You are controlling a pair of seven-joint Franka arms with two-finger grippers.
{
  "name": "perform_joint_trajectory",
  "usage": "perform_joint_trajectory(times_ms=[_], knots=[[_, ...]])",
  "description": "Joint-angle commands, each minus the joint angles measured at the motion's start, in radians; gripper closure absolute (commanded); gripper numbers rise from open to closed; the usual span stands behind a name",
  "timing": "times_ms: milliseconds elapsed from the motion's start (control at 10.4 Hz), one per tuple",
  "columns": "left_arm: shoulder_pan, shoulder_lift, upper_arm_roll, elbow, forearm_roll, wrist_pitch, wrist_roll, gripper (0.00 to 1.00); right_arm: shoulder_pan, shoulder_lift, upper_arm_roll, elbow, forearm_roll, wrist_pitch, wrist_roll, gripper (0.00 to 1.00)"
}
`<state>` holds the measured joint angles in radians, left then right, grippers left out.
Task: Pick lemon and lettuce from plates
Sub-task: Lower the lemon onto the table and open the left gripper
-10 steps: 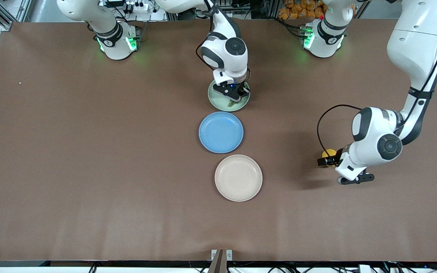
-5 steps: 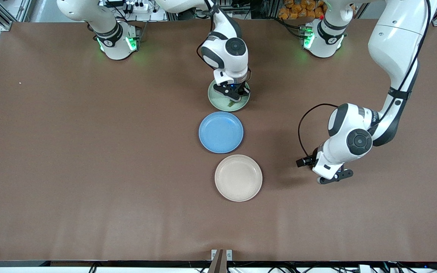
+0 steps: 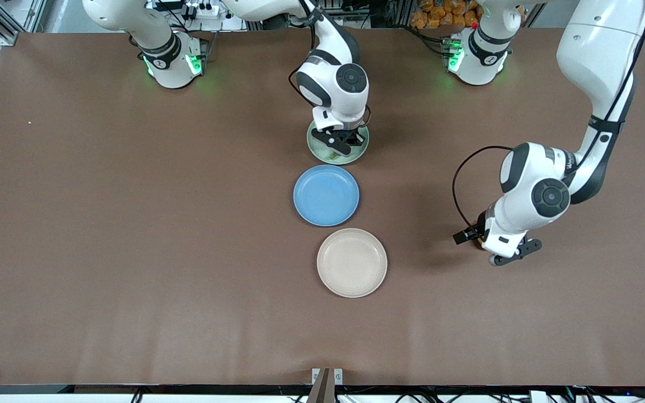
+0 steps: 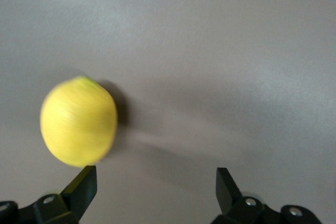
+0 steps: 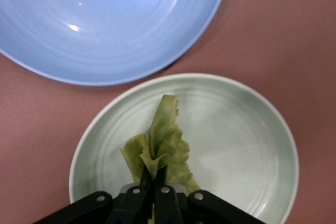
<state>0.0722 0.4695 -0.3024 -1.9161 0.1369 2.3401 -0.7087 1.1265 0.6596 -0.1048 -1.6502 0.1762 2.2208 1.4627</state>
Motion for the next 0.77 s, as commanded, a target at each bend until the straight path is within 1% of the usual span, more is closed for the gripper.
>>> perform_joint_trajectory(times_ms=[0, 193, 386, 675], knots=[[0.001, -0.078, -0.035, -0.095, -0.002, 0.045, -0.099, 0.00, -0.034, -0.041, 0.008, 0.007, 0.023, -0.061, -0.064, 1.00], [0.001, -0.094, -0.058, -0.109, 0.000, 0.044, -0.138, 0.00, -0.062, -0.093, 0.007, 0.007, 0.043, -0.157, -0.138, 1.00], [0.001, -0.135, -0.060, -0.158, -0.002, 0.045, -0.146, 0.00, -0.115, -0.164, 0.008, 0.007, 0.045, -0.269, -0.212, 1.00], [0.001, -0.187, -0.081, -0.207, -0.002, 0.045, -0.204, 0.00, -0.187, -0.262, 0.007, 0.009, 0.045, -0.419, -0.309, 1.00]])
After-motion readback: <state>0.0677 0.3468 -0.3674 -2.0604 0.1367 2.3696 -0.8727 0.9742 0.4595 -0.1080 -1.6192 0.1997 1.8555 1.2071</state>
